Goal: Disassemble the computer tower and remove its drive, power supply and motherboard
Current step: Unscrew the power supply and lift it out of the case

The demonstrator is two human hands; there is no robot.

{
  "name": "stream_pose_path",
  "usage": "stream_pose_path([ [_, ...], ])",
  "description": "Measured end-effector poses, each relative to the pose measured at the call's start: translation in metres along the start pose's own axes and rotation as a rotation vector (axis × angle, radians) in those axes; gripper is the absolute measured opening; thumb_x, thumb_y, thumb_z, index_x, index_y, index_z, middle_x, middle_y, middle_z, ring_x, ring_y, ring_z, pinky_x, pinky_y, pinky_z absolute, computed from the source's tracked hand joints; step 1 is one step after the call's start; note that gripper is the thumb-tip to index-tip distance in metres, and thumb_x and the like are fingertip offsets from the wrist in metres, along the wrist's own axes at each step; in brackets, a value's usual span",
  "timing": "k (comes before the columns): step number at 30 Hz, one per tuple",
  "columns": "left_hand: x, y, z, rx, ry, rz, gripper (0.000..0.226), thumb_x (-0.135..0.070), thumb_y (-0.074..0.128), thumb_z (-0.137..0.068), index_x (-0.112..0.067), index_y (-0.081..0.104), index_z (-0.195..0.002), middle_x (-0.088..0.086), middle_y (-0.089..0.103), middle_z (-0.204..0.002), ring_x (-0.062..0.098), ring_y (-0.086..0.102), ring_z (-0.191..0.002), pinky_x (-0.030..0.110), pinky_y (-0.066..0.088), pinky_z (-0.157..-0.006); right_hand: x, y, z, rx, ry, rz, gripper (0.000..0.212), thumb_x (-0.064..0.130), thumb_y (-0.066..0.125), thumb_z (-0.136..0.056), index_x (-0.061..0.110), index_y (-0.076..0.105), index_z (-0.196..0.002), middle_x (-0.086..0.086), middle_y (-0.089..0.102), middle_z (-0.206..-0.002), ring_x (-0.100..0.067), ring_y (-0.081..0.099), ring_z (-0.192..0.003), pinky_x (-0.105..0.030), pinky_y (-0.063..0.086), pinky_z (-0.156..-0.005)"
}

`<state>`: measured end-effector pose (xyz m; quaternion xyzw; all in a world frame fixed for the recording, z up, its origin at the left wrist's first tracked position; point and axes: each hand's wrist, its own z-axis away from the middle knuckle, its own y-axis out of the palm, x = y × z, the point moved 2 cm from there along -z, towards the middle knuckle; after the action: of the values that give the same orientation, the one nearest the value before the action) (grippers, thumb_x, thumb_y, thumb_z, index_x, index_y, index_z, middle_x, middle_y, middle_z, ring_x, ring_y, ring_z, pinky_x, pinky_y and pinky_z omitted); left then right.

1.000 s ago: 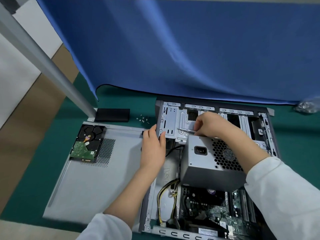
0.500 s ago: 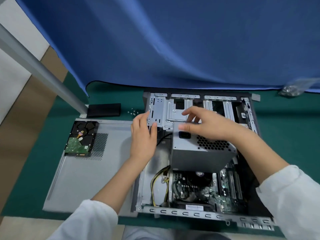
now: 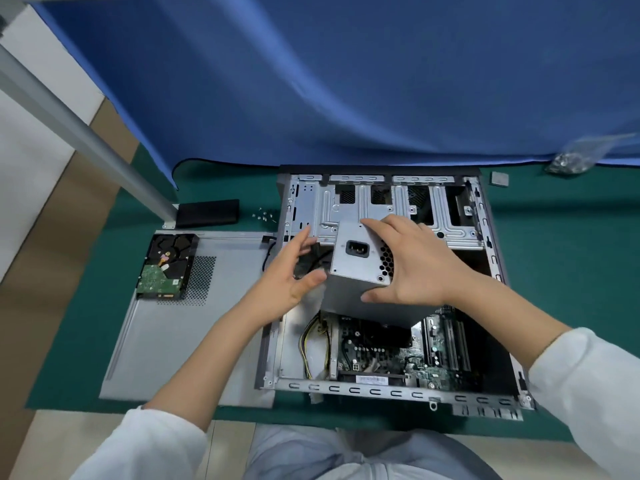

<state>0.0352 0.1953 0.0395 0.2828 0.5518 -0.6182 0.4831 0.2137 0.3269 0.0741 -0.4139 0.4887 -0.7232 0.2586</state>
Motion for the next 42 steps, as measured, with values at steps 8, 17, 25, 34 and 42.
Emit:
stream_pose_path([
  [8, -0.014, -0.015, 0.006, 0.081, -0.047, 0.185, 0.138, -0.087, 0.062, -0.037, -0.021, 0.016, -0.149, -0.004, 0.029, -0.15, 0.001, 0.037, -0.132, 0.017, 0.034, -0.106, 0.014, -0.047, 0.005, -0.162, 0.003, -0.457, 0.112, 0.061, 0.082, -0.05, 0.028, 0.03, -0.144, 0.009, 0.042, -0.123, -0.009, 0.039, -0.117, -0.028, 0.033, -0.101],
  [17, -0.03, -0.023, 0.0, -0.16, -0.027, 0.149, 0.025, -0.049, 0.049, -0.083, -0.033, 0.053, -0.102, -0.027, 0.062, -0.105, -0.017, 0.053, -0.101, 0.007, 0.038, -0.087, -0.003, -0.074, 0.011, -0.389, 0.105, -0.864, 0.104, 0.054, 0.088, -0.045, 0.032, 0.044, -0.136, 0.018, 0.05, -0.131, 0.006, 0.047, -0.119, -0.015, 0.037, -0.1],
  [25, -0.07, -0.018, -0.017, -0.307, -0.022, 0.236, 0.045, -0.066, 0.038, -0.075, -0.036, 0.052, -0.105, -0.029, 0.06, -0.102, -0.012, 0.056, -0.099, 0.002, 0.039, -0.079, 0.001, -0.071, 0.016, -0.524, 0.134, -1.295, 0.079, 0.02, 0.082, -0.059, 0.016, 0.051, -0.132, -0.001, 0.063, -0.124, -0.02, 0.06, -0.114, -0.045, 0.047, -0.098],
  [34, -0.094, -0.011, -0.009, -0.234, -0.052, 0.659, 0.056, -0.043, 0.066, -0.072, -0.022, 0.052, -0.122, -0.004, 0.069, -0.113, 0.012, 0.066, -0.103, 0.028, 0.055, -0.081, 0.018, -0.068, 0.013, -0.564, 0.191, -1.666, 0.051, 0.016, 0.068, -0.071, 0.008, 0.058, -0.12, -0.01, 0.067, -0.11, -0.024, 0.067, -0.087, -0.035, 0.055, -0.07],
  [42, -0.093, -0.02, 0.007, -0.126, -0.131, 0.689, 0.058, -0.042, 0.066, -0.072, -0.025, 0.05, -0.125, -0.014, 0.071, -0.101, 0.0, 0.068, -0.084, 0.018, 0.054, -0.063, 0.042, -0.07, 0.01, -0.573, 0.287, -1.739, 0.044, 0.025, 0.068, -0.072, 0.011, 0.061, -0.114, -0.011, 0.067, -0.109, -0.026, 0.066, -0.09, -0.038, 0.057, -0.071],
])
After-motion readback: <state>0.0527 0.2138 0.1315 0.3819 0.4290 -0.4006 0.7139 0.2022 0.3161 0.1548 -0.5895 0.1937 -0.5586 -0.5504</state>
